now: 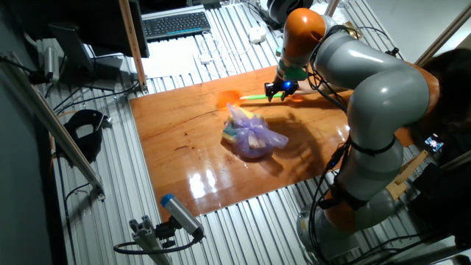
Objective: Pick up a bag of things
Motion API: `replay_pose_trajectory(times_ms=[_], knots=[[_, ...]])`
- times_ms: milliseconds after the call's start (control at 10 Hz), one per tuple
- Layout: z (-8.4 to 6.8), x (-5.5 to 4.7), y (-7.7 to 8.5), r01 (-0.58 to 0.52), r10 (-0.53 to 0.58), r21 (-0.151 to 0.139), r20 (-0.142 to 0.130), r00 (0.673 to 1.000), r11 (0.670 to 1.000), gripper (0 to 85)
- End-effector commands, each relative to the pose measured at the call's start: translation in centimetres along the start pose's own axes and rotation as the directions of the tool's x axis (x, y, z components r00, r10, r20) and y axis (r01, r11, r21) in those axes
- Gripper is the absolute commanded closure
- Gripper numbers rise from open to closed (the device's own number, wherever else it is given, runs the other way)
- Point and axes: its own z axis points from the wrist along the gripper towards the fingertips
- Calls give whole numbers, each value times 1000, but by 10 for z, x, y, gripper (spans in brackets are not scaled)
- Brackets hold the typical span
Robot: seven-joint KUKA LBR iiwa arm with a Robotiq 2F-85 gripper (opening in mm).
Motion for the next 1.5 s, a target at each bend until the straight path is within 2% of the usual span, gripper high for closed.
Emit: replay_pose_trajectory(times_ms=[0,100,200,300,400,500,600,900,1300,1400], knots=[[0,0,0,0,0,-17,-5,1000,1000,340],[0,0,0,-5,4,-37,-22,1000,999,340],[-1,3,14,-19,18,-36,-26,1000,999,340],[-2,5,26,-38,37,-26,-12,999,999,340],[-2,6,32,-49,49,-19,-9,999,999,340],[-1,5,33,-47,47,-19,-9,999,999,340],[-1,3,30,-42,42,-22,-8,999,999,170],[1,0,27,-41,41,-24,-7,999,999,170],[2,1,28,-41,40,-26,-12,999,999,170],[4,2,30,-45,45,-26,-12,999,999,340]])
